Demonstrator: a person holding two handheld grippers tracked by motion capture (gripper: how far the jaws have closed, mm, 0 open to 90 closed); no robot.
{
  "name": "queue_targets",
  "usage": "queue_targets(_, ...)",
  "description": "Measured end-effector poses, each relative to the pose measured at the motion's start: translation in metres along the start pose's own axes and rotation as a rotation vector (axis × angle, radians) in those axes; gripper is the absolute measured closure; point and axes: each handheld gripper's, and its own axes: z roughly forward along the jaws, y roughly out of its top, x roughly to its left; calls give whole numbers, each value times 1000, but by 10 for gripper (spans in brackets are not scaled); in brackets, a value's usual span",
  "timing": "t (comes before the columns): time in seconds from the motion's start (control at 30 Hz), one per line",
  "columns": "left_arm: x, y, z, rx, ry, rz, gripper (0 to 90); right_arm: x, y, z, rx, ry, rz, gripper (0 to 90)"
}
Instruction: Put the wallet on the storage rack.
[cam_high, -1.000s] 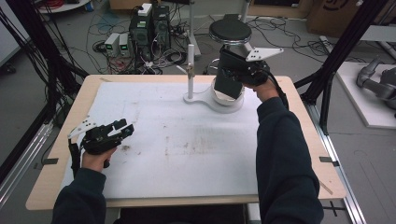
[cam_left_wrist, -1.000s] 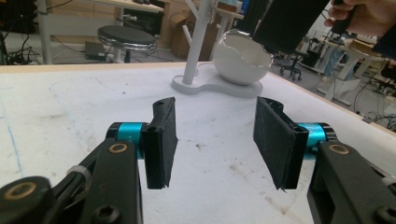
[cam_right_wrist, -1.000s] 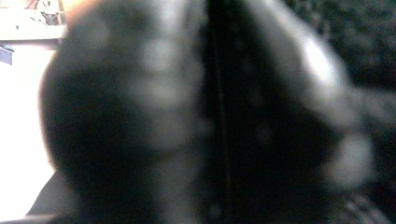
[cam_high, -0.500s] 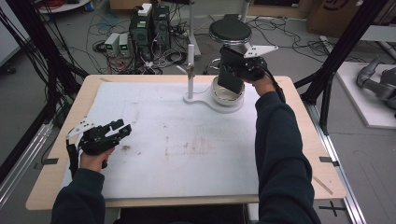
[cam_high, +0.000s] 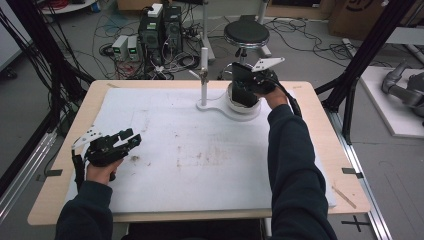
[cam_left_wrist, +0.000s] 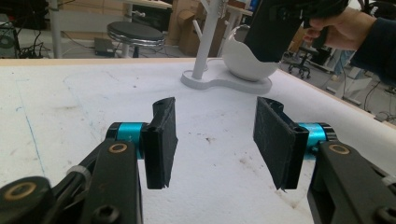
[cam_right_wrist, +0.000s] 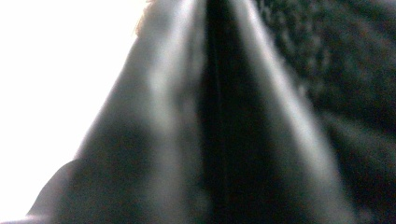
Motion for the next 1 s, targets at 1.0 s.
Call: queue_targets(1.0,1,1,-2,-5,-5,-14,480,31,1,-25,133,-29,-138,753)
